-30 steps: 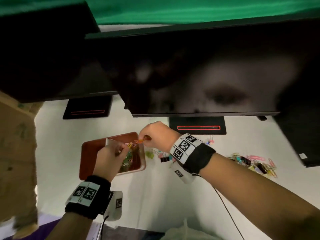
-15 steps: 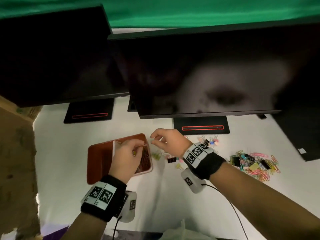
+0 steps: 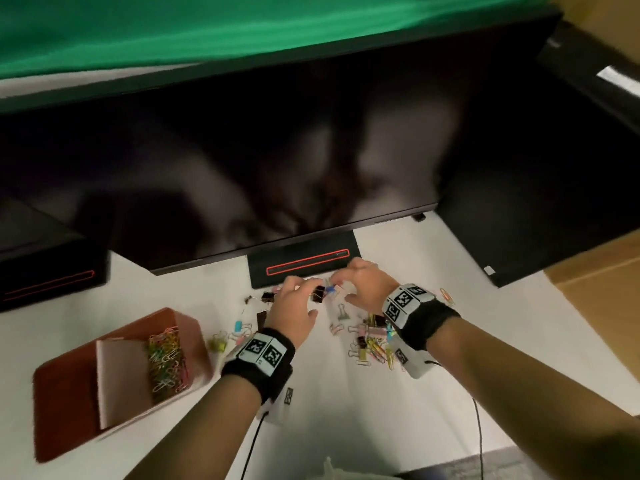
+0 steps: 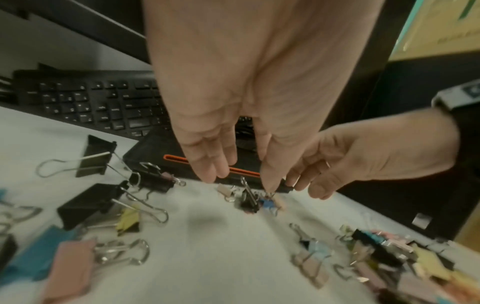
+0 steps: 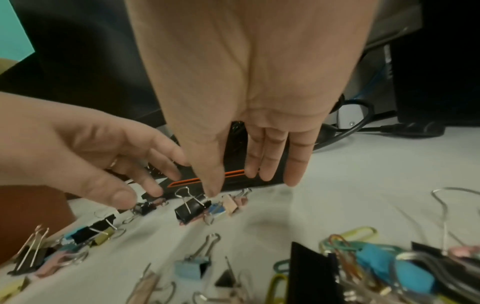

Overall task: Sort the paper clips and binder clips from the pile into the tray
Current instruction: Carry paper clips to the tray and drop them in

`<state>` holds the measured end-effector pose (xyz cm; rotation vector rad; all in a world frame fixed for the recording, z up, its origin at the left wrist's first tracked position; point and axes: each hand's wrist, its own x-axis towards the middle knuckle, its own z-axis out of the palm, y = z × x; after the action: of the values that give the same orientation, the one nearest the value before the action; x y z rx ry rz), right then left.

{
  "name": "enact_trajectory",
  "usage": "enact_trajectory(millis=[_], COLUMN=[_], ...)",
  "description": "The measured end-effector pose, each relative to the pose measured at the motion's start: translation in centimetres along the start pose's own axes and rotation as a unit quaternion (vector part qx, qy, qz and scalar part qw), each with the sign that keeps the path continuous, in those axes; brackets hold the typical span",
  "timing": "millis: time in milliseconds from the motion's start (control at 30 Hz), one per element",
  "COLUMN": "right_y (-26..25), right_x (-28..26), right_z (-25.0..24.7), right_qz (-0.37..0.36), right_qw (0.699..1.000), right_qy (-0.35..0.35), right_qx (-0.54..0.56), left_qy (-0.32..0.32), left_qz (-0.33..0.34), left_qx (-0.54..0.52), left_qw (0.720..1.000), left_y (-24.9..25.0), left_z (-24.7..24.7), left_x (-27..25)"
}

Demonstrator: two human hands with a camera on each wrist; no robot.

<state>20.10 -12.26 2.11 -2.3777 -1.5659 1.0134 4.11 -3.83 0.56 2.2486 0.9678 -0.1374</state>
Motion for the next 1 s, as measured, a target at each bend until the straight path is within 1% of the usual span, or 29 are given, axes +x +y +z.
enact_trajectory(millis=[100,167,267,333,400,500,600,667,800,933,1000], right_y=[0.3,0.6,1.2,1.9,2.5,3.7,5.2,6.0,7.7,8.5,8.4], right_x=[1.4,2.2,3.1,3.5,3.6,3.1,2.6,2.3,1.6,0.2,-0.2], right_z=[0.4,0.7,0.9,0.7,0.2,-1.0,-2.1,-2.6,-3.2,-2.9,-2.3], right_qz=[-0.026,-0.025,-0.013,-0.013,-0.021,-0.031,-0.016,0.0,0.018,0.012,0.003], right_qw=[0.999,0.998,0.998,0.998,0.998,0.999,0.998,0.997,0.998,0.999,0.998], right_qy=[-0.036,-0.055,-0.055,-0.059,-0.052,-0.021,0.013,0.015,0.028,-0.052,-0.07], right_qx=[-0.017,-0.02,-0.017,-0.009,0.008,0.036,0.064,0.076,0.055,0.009,-0.003], left_qy=[-0.023,-0.026,-0.006,0.013,0.042,0.092,0.109,0.105,0.097,0.043,0.029], left_qz=[-0.003,-0.005,-0.01,-0.026,-0.046,-0.066,-0.082,-0.082,-0.042,-0.059,-0.06], left_qx=[0.03,0.03,0.022,0.006,-0.014,-0.032,-0.023,-0.004,0.066,0.14,0.161], left_qw=[0.999,0.999,1.0,1.0,0.998,0.993,0.99,0.991,0.992,0.987,0.985], left_y=[0.2,0.1,0.1,-0.2,-0.5,-1.2,-1.8,-2.0,-0.5,0.9,1.2], left_z=[0.8,1.2,1.7,1.7,1.4,0.7,0.5,0.8,1.5,2.3,2.8], left_x=[1.8,2.6,3.2,3.1,2.7,1.6,0.4,0.0,0.7,2.3,2.9])
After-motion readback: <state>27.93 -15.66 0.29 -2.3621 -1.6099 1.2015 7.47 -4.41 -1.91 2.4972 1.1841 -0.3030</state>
